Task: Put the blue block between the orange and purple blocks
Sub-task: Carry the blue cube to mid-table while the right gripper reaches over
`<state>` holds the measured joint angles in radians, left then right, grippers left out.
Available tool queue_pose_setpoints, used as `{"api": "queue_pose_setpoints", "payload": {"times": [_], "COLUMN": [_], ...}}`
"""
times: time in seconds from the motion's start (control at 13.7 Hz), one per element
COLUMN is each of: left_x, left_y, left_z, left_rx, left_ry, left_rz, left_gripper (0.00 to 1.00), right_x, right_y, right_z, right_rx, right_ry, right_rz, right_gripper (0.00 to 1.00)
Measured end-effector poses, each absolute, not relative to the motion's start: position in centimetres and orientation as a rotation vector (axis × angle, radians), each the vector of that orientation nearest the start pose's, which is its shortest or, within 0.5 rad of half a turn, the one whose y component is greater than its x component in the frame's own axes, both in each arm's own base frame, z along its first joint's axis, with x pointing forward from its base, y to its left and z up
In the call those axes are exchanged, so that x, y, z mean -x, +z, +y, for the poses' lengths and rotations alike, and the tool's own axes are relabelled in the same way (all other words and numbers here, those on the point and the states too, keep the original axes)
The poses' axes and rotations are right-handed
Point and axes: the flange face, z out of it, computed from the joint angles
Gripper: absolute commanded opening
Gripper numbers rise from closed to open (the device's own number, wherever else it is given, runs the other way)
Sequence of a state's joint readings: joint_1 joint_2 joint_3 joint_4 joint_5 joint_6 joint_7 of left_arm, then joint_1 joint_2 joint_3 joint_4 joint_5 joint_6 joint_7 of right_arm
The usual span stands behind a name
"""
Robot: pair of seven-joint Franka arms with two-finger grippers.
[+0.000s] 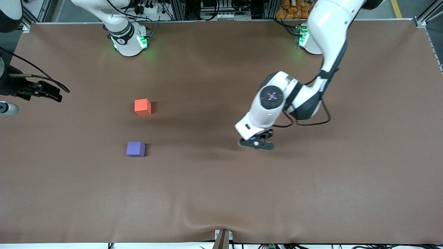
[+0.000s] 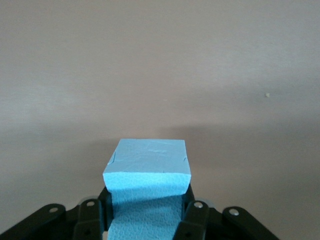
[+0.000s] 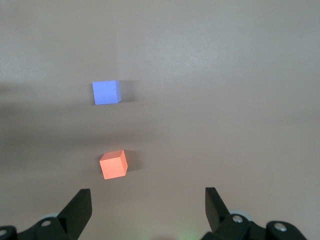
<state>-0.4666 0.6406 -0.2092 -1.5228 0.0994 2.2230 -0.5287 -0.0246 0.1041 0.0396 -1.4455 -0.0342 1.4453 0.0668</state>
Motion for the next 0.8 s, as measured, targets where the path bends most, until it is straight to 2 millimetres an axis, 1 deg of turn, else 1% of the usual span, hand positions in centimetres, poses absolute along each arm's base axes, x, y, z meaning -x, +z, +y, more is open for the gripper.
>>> {"api": "queue_pose_setpoints", "payload": {"times": [0.07,0.22,0.36,0.58,0.66,0.8], "left_x": [-57.2,-56.9,-56.7,-55.0,-54.6,-54.1], "left_y": [28.9,27.4,26.2,24.2,24.0,24.3], "left_z": [-43.7,-45.2,-46.5,-49.3,-50.1,-51.5], "left_rx": [3.209,3.21,3.211,3.205,3.205,3.213], "left_ry": [-0.052,-0.036,-0.026,-0.001,-0.002,-0.018], "left_rz": [0.265,0.285,0.307,0.37,0.388,0.416], "left_gripper": [0.0,0.0,0.0,0.0,0.0,0.0], "right_x": [-57.6,-58.5,-59.8,-60.8,-61.0,-61.4], "right_y": [60.9,58.6,56.0,53.5,52.8,51.3], "right_z": [0.5,1.4,3.0,5.3,6.2,8.7], "right_rx": [3.169,3.167,3.165,3.164,3.164,3.167], "right_ry": [0.179,0.239,0.279,0.322,0.333,0.342], "right_rz": [0.08,0.054,0.012,-0.05,-0.074,-0.139], "right_gripper": [1.0,1.0,1.0,1.0,1.0,1.0]}}
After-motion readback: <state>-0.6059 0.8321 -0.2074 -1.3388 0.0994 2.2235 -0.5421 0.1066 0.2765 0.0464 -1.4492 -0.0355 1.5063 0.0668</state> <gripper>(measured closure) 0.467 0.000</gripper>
